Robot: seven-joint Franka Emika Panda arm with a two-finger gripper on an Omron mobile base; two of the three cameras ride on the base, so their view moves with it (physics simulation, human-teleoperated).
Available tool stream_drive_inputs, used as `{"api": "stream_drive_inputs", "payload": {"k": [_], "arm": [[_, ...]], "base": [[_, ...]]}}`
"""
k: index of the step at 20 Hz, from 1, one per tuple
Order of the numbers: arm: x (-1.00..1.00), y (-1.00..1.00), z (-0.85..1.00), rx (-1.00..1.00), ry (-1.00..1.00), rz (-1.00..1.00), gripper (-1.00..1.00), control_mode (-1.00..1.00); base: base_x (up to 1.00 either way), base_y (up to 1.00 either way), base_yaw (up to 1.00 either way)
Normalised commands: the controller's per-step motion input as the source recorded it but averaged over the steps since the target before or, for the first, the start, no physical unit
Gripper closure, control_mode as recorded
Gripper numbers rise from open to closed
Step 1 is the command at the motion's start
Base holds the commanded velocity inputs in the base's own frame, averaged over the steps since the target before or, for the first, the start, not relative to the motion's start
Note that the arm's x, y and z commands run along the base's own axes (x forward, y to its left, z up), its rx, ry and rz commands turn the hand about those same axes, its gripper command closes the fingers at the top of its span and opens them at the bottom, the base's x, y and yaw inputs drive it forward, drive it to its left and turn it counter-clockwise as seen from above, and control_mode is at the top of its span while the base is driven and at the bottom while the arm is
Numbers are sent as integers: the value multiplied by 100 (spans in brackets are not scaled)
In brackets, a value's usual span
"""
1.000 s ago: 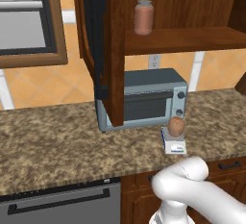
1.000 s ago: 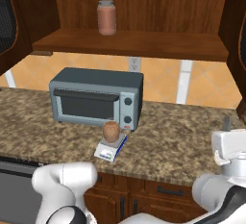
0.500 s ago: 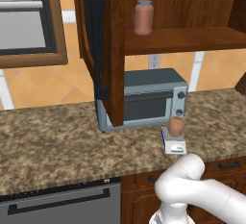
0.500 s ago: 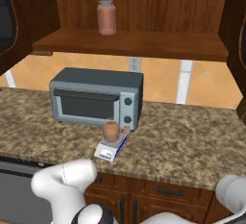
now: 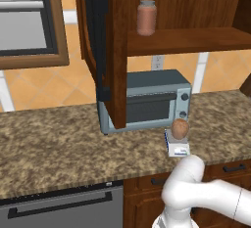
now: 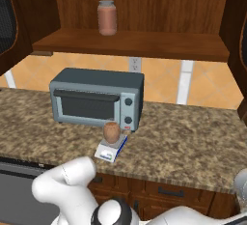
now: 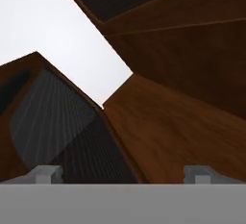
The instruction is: Pick the honey bottle and place it on the digital scale for weighing, and close the cabinet.
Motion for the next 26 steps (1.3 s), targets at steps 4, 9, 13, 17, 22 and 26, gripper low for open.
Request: {"api": "stream_drive_inputs", "payload": {"k": [4, 9, 13, 17, 22, 26], "arm": [[0, 30, 99, -21, -14, 9, -100, -100], [-2, 75, 59, -32, -6, 10, -100, -100], [2, 99, -15, -47, 27, 3, -100, -100], [53, 67, -4, -38, 51, -3, -100, -100], [81, 69, 0, -33, 51, -12, -100, -100], [75, 91, -26, -24, 18, -23, -100, -100]], "base": [[0, 0, 0], [0, 0, 0], [0, 0, 0], [0, 0, 0], [0, 0, 0], [0, 0, 0]]}}
